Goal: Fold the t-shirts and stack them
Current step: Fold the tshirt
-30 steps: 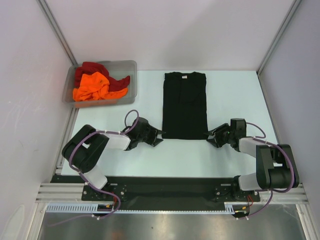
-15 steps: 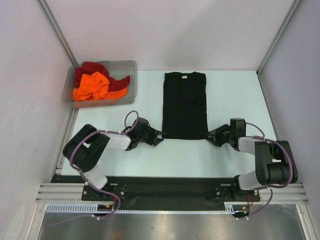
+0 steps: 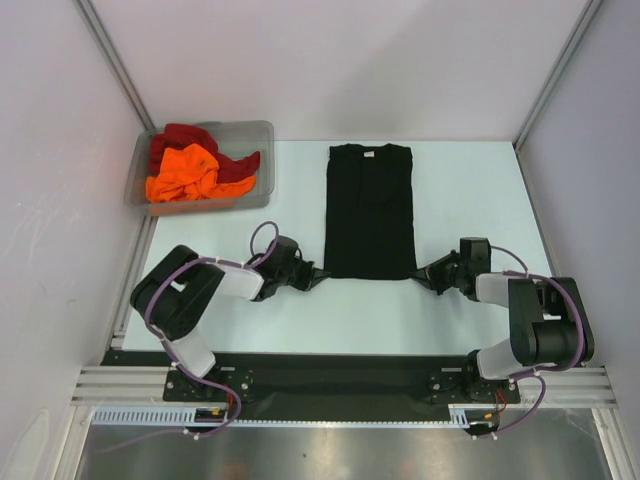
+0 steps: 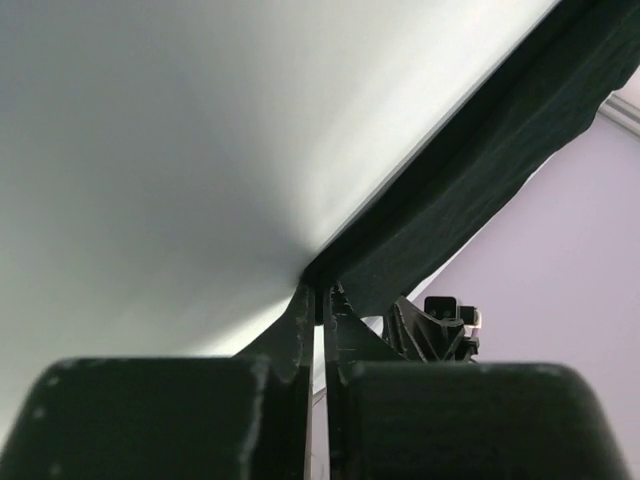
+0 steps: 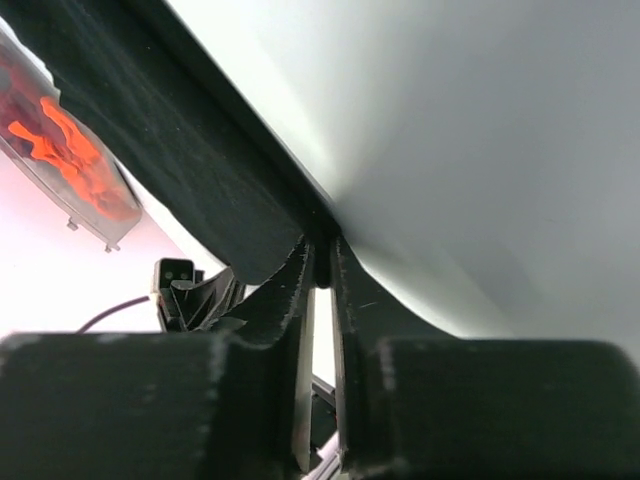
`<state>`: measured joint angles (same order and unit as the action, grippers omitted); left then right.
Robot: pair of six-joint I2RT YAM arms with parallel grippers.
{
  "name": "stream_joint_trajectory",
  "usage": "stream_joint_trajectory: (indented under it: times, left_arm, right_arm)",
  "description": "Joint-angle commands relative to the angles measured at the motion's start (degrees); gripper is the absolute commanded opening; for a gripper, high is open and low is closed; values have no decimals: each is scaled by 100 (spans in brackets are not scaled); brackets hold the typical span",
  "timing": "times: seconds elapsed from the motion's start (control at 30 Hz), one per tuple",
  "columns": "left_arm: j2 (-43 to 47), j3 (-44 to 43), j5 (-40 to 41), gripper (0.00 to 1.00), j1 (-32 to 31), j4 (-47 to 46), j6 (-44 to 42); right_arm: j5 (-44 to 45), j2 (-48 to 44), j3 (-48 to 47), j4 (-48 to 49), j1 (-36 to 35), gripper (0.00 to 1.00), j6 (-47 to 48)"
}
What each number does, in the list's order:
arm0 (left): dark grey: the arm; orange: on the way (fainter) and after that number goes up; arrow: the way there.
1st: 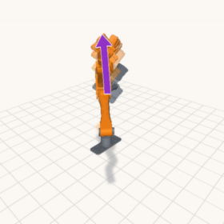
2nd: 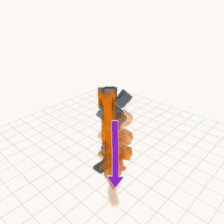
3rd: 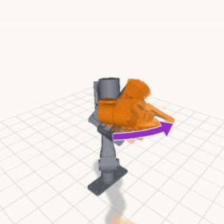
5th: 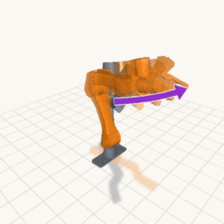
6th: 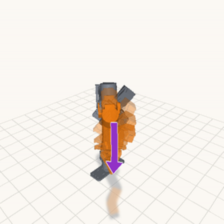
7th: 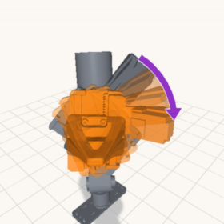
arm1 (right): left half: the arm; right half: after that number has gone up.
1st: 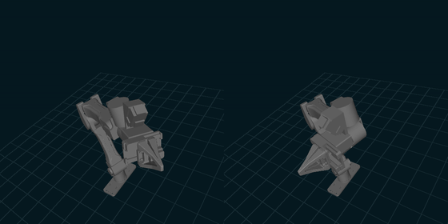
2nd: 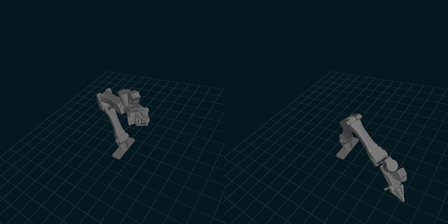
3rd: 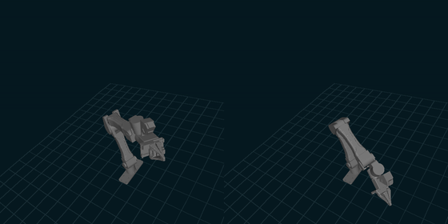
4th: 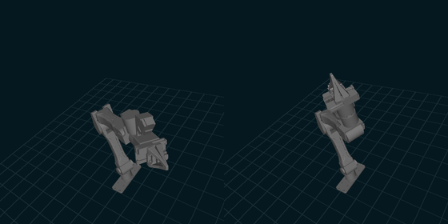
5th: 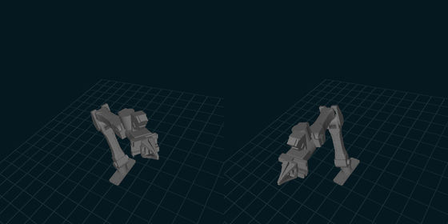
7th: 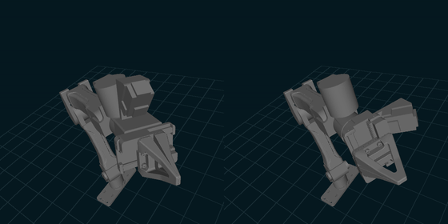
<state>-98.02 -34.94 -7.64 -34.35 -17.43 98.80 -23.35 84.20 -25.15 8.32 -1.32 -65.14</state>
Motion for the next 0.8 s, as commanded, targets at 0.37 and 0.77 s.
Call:
stream_joint_trajectory:
  times: [0.37, 0.77]
  left_arm:
    - [54, -180, -115, 0, 69, 407, -836]
    - [941, 505, -80, 0, -204, 451, -951]
  right_arm:
    - [94, 36, -245, -814, -8, 0, 854]
    - [120, -1019, 282, -1516, -237, 0, 995]
